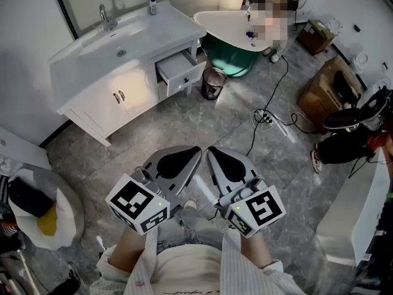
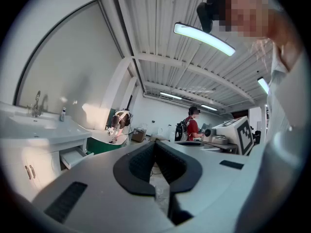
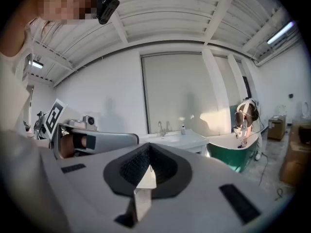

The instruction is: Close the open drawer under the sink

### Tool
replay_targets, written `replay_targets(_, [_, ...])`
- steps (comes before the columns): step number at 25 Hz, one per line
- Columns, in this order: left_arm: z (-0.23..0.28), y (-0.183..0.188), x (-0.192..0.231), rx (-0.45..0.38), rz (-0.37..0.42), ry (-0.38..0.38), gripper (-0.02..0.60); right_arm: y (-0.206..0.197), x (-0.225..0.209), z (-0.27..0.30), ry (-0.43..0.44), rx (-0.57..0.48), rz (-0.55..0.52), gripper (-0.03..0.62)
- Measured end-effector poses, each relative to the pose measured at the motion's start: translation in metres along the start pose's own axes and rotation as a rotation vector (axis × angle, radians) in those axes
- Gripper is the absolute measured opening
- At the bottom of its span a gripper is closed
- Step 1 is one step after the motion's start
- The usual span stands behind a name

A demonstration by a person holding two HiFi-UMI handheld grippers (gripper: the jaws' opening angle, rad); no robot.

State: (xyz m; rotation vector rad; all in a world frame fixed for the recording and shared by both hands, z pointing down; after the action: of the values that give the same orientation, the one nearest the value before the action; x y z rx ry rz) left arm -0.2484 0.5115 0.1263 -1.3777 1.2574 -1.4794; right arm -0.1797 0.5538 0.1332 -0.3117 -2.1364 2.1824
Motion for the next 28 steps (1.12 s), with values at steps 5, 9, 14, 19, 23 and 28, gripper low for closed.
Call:
replay_targets(5, [0.004,-0.001,-0.002,0.001,0.0,-0.001,0.015,0.001,-0.003,-0.002,0.007,-0.007,0.007,0.008])
replay_targets(9, [0.007,-0.002,-0.006,-0.005,0.005,0.003,0.015,0.0,-0.006,-0.008,0.002,-0.016,0.004,0.008])
replay_targets(14, [0.012,-0.005,-0.014,-0.018,0.013,0.011,0.015,-0.005,-0.012,-0.02,0.0,-0.011,0.004,0.009])
replay_targets(19, [0.012,-0.011,-0.024,-0.02,0.015,0.027,0.015,-0.008,-0.018,-0.032,-0.003,-0.007,0.013,0.009])
replay_targets(23, [0.015,-0.011,-0.022,-0.017,0.018,0.036,0.015,-0.012,-0.023,-0.031,0.002,-0.003,0.034,0.009])
replay_targets(28, [0.026,-0.013,-0.007,-0.012,0.015,0.05,0.015,-0.018,-0.039,-0.019,0.002,0.007,0.058,0.009])
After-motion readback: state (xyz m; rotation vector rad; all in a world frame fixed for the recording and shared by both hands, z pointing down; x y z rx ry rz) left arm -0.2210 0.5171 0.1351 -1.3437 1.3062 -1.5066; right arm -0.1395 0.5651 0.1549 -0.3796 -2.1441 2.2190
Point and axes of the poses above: the fingertips, and each gripper's own axes: z forward along the fingers, x to its left, y out of its top, the point moved 4 cm from there along -z, backward along the fingers, and after that the axes turned 7 degrees about -x, right-handed, at the moved point
